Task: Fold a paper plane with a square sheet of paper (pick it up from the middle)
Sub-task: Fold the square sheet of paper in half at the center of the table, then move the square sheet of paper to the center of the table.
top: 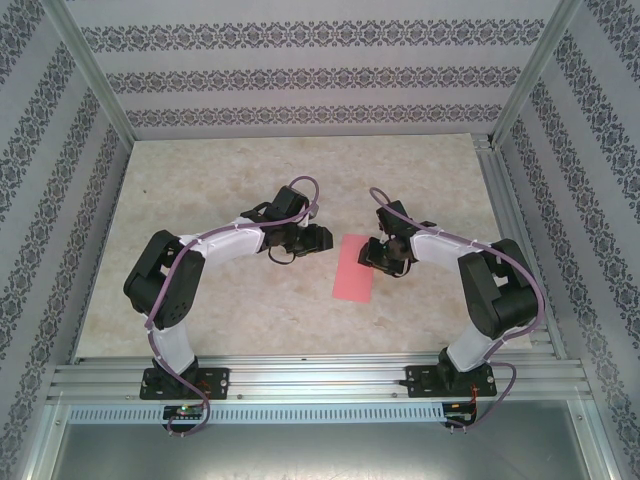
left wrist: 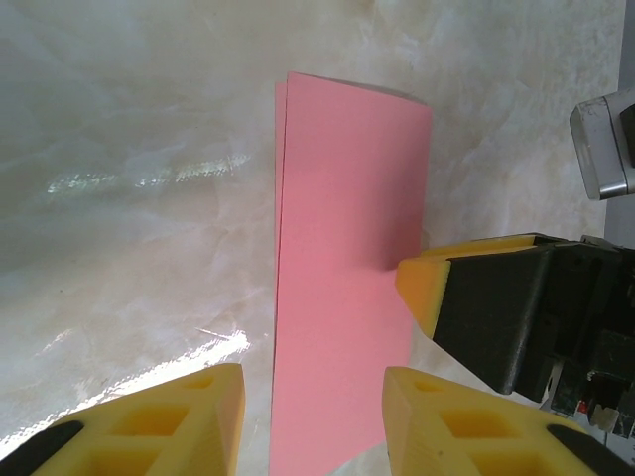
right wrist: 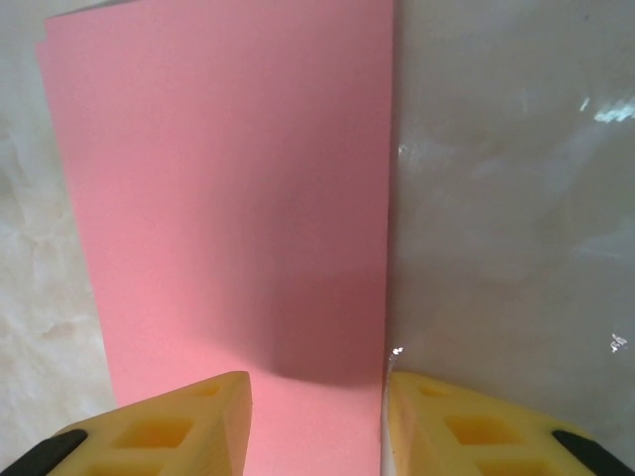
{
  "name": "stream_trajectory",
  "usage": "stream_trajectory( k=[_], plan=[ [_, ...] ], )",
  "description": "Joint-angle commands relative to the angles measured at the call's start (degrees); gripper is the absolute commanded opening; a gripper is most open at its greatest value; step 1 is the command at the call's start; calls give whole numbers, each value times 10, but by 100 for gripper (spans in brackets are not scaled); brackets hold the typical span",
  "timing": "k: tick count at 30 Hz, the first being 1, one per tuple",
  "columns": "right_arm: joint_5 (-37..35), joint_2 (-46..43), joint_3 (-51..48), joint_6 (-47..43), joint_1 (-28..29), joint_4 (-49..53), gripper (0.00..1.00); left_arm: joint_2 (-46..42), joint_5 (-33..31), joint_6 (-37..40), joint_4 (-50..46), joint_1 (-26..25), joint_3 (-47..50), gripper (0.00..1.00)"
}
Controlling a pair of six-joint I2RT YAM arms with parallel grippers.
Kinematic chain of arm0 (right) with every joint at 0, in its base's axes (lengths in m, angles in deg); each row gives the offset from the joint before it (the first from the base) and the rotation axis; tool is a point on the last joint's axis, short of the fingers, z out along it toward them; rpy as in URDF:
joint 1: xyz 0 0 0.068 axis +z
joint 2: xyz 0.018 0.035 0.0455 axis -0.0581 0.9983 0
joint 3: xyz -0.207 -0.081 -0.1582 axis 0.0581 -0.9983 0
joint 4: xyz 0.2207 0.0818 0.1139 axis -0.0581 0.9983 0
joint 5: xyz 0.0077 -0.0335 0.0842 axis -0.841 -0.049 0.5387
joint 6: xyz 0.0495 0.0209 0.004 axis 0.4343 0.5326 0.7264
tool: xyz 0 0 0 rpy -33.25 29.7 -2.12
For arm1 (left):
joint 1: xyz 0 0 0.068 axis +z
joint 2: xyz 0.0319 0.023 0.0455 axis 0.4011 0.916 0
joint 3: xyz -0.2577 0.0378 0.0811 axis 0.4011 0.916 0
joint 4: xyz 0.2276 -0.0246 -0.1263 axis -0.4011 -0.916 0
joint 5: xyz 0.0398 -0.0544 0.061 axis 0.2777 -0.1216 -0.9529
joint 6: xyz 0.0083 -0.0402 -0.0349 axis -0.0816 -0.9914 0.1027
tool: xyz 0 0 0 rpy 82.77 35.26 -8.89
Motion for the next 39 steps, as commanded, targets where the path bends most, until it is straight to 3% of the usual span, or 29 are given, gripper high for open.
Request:
stream_trajectory(
  k=[1, 7, 23, 27, 32, 39],
  plan=[
    [18, 3, 14, 7, 16, -25, 39, -11, -8, 5, -13, 6, -2, 42],
    [29, -1, 17, 8, 15, -32, 27, -7, -6, 6, -15, 6, -5, 42],
    [88, 53, 69, -11, 14, -52, 21, -28, -24, 6, -21, 19, 8, 41],
    [97, 34, 64, -10, 14, -53, 14, -32, -27, 5, -20, 21, 13, 42],
    [110, -7, 61, 1, 16, -52, 13, -37, -28, 4, -20, 33, 16, 41],
    [172, -34, 70, 51, 44, -127, 10, -76, -41, 5, -26, 77, 43, 41]
  ],
)
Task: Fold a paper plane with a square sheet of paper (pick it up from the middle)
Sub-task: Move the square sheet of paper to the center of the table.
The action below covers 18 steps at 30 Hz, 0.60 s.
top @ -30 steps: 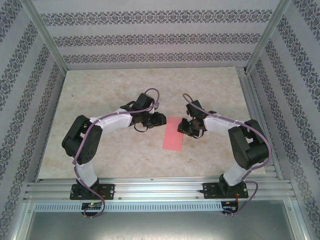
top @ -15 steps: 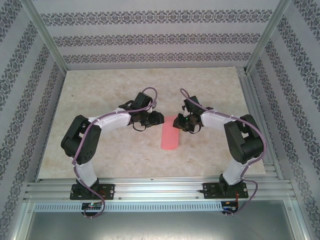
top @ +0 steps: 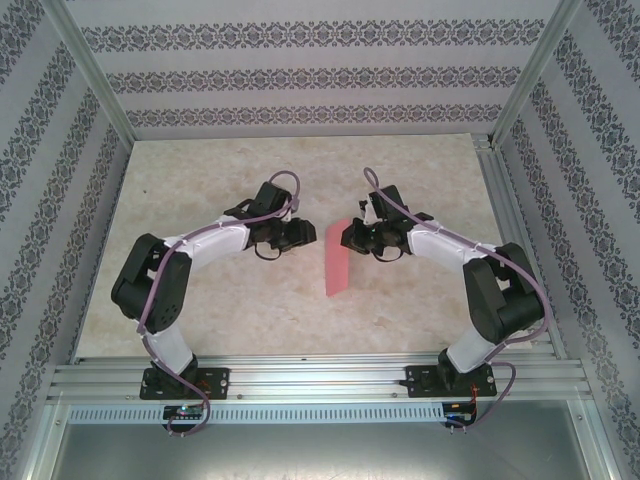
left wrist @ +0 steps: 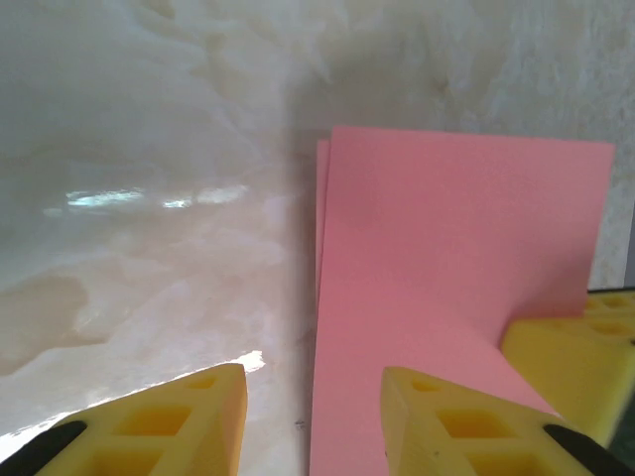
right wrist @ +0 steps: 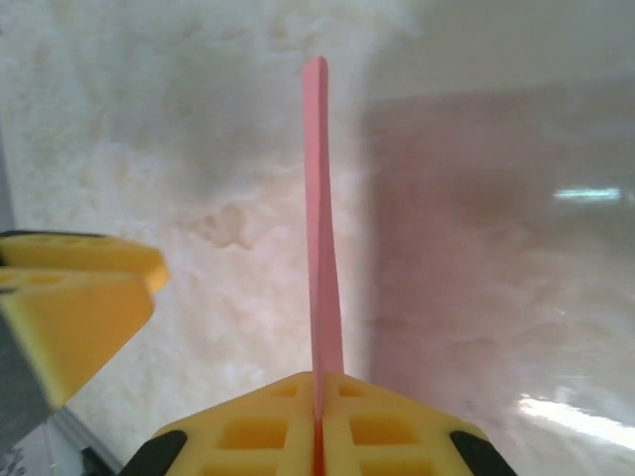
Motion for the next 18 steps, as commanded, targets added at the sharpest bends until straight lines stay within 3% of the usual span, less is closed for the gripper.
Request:
stream_trajectory(
  k=[1, 12, 15, 18],
  plan=[
    [45, -11, 13, 38, 13, -63, 10, -41, -17, 4, -11, 26, 18, 41],
    [78, 110, 17, 59, 9, -153, 14, -73, -7, 12, -12, 59, 46, 42],
    [60, 130, 27, 31, -2, -113, 22, -73, -6, 12, -11, 58, 48, 42],
    [-15, 113, 51, -23, -8, -7, 40, -73, -8, 14, -13, 59, 49, 42]
  ],
)
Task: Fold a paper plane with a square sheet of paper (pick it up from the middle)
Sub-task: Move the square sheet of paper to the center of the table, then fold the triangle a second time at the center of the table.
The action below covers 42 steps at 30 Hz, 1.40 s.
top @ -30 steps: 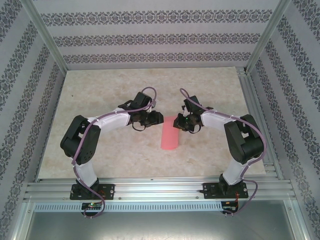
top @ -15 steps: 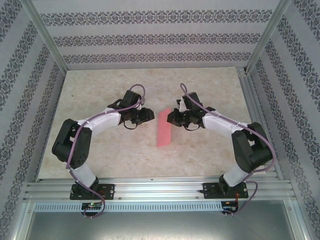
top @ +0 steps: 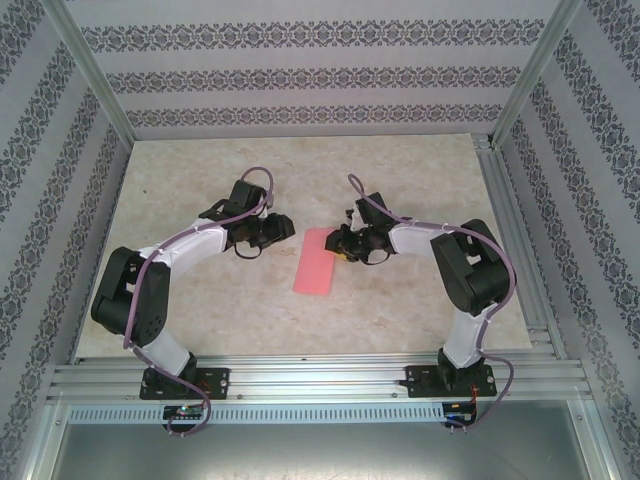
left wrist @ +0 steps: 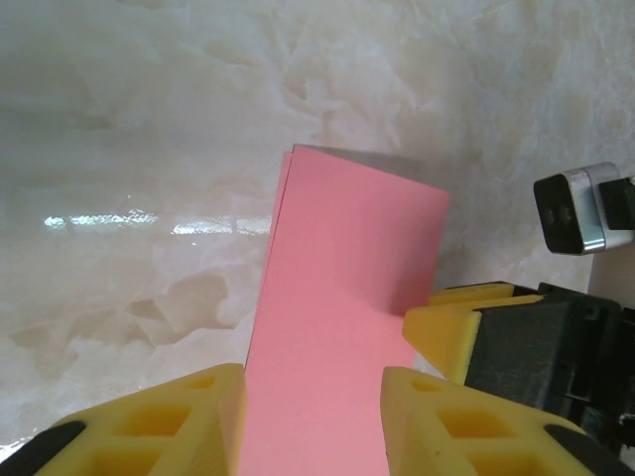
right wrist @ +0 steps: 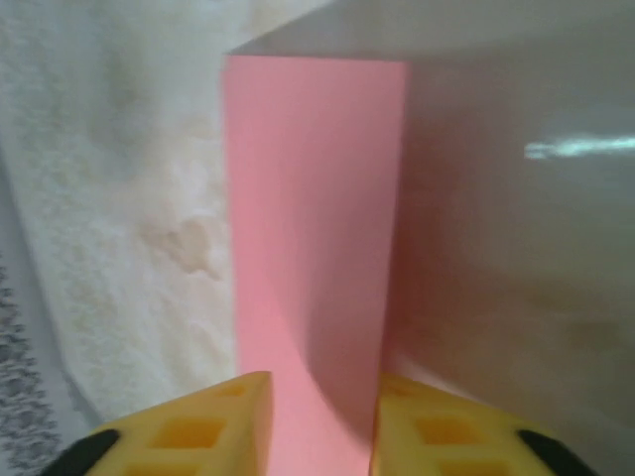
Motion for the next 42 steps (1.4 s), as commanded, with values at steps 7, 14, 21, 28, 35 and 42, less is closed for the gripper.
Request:
stream_trajectory(
  k=[7, 14, 21, 28, 35, 42],
  plan=[
    [-261, -96, 85, -129, 69, 244, 65, -2, 0, 0, 7, 28, 17, 42],
    [-383, -36, 171, -123, 229, 329, 68, 12, 54, -21, 46, 110, 54, 42],
    [-357, 22, 201, -121, 270, 335, 65, 11, 76, -6, 44, 127, 62, 42],
    [-413, 45, 206, -188, 310, 353, 63, 12, 81, -1, 47, 127, 68, 43],
    [-414, 35, 174, -294, 313, 331, 64, 12, 79, 8, 40, 127, 64, 43],
    [-389, 36, 174, -347, 313, 340, 63, 10, 74, 9, 38, 128, 68, 43]
  ],
)
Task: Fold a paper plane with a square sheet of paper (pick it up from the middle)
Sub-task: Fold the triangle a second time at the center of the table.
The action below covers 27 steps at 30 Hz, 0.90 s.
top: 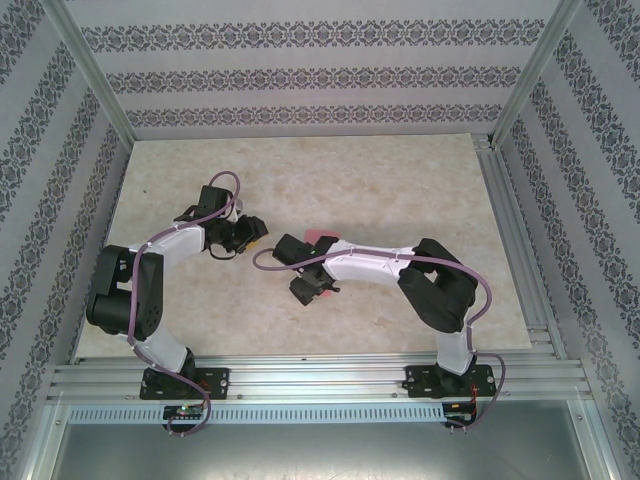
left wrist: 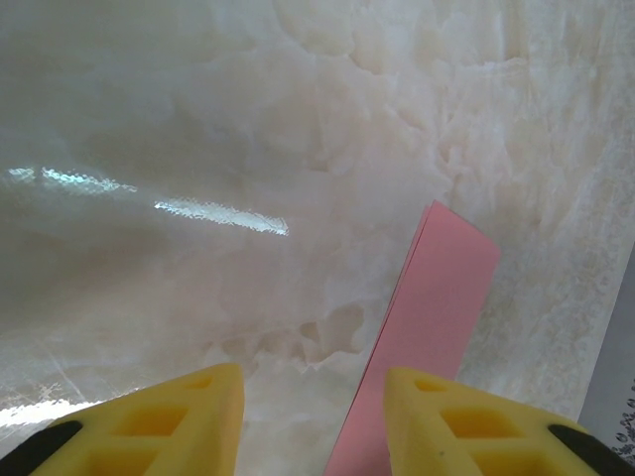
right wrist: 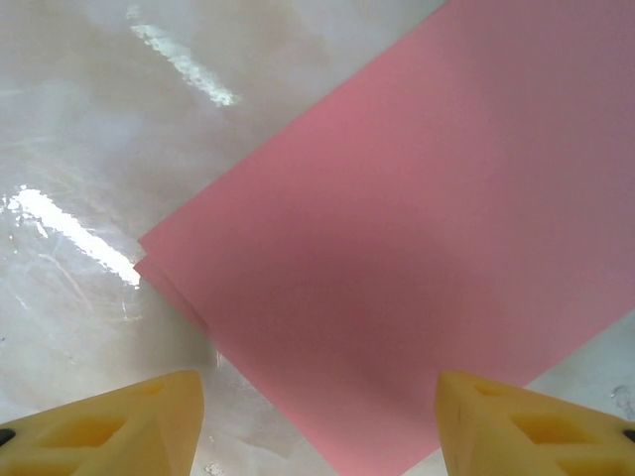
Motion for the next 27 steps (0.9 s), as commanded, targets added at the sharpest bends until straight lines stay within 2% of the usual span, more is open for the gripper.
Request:
stream_trajectory(
  k=[1, 10, 17, 27],
  plan=[
    [2, -7, -4, -36, 0, -4, 63, 4, 2, 12, 10, 2, 6, 43],
    [-27, 38, 17, -39, -1, 19, 61, 4, 1, 14, 4, 1, 5, 43],
    [-58, 13, 8, -24, -4, 9, 51, 0, -4, 15, 0, 1, 6, 42],
    [-111, -38, -8, 7, -7, 1, 45, 1, -1, 14, 0, 2, 2, 43]
  ],
)
